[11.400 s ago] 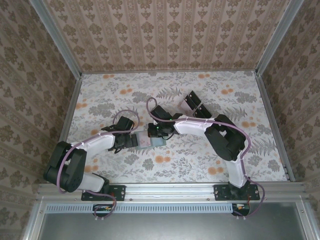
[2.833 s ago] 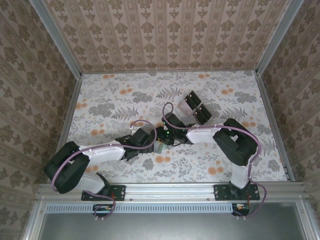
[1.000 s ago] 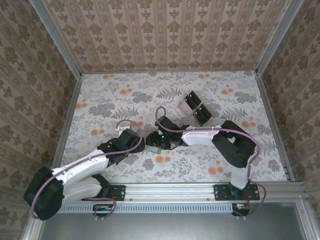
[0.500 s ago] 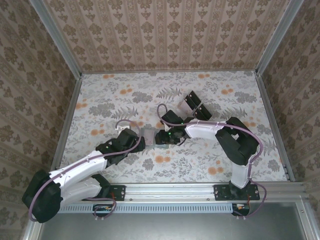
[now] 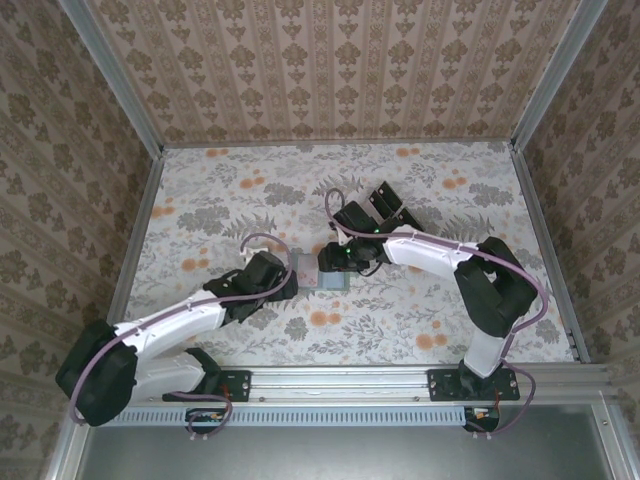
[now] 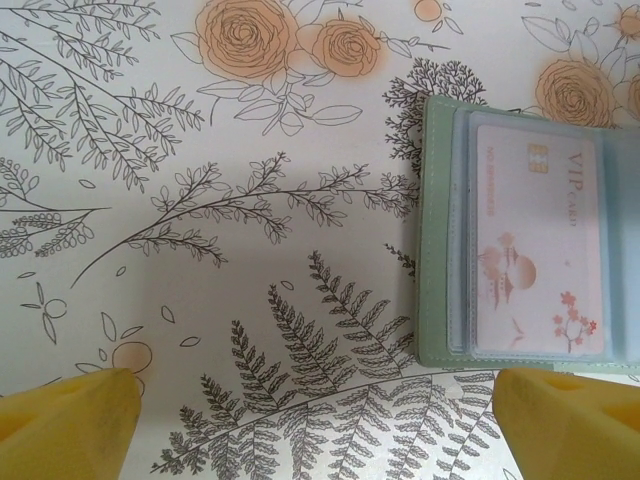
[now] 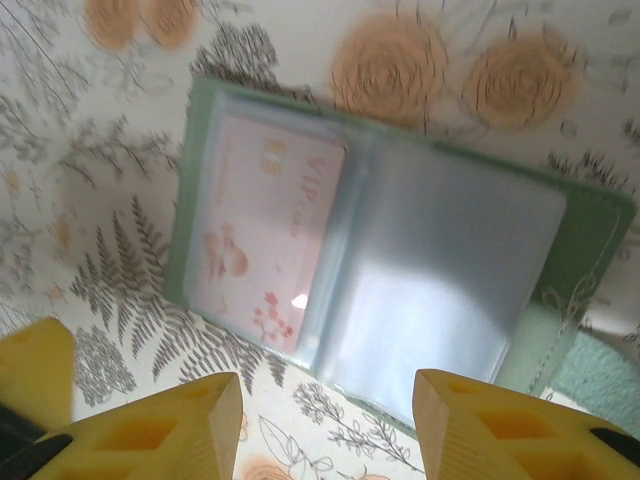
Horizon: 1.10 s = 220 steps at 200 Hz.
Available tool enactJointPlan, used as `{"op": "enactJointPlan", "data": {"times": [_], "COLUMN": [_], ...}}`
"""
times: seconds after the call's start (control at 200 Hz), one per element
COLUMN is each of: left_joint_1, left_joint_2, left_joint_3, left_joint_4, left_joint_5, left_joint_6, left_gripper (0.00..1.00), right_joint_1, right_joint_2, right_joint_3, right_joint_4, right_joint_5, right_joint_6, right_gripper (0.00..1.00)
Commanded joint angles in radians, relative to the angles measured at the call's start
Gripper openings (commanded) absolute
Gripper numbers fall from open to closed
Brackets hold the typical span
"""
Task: Put the credit cards into the card holder
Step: Move the card holder to the center of the table, then flip over the card slot in the card holder.
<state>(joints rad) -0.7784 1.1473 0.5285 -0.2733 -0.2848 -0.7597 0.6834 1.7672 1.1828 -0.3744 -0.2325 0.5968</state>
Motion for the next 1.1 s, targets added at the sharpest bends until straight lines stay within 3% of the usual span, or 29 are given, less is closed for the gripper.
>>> {"op": "enactJointPlan", "data": {"times": [0.0, 0.495, 0.84, 1.095], "left_joint_1": [-0.002, -0.005, -0.034, -0.060], "left_joint_2": [0.029, 0.109, 0.177, 0.192], "left_joint_3": [0.038, 0.082, 0.109, 0.118], "left_joint_4": [0.022, 0.024, 0.052, 0.078], "left_joint_5": [0.005, 0.006, 0.007, 0.002], "left_joint_6": [0.016, 0.033, 0.053, 0.069], "left_gripper": [1.00, 1.00, 1.00, 1.00], "right_joint_1": [-0.007, -0.038, -0.036, -0.038], "right_joint_2": [0.029, 0.152, 0.215, 0.232], "right_joint_3": [0.052, 0.076, 0.039, 0.011], "right_joint_4": [-0.055, -0.035, 0.102, 0.187], "right_joint_5": [0.058, 0.046, -0.125, -0.175], "right_joint_6": [-0.022, -0.046, 0.047, 0.121], "right_gripper": [0.50, 0.50, 0.50, 0.50]}}
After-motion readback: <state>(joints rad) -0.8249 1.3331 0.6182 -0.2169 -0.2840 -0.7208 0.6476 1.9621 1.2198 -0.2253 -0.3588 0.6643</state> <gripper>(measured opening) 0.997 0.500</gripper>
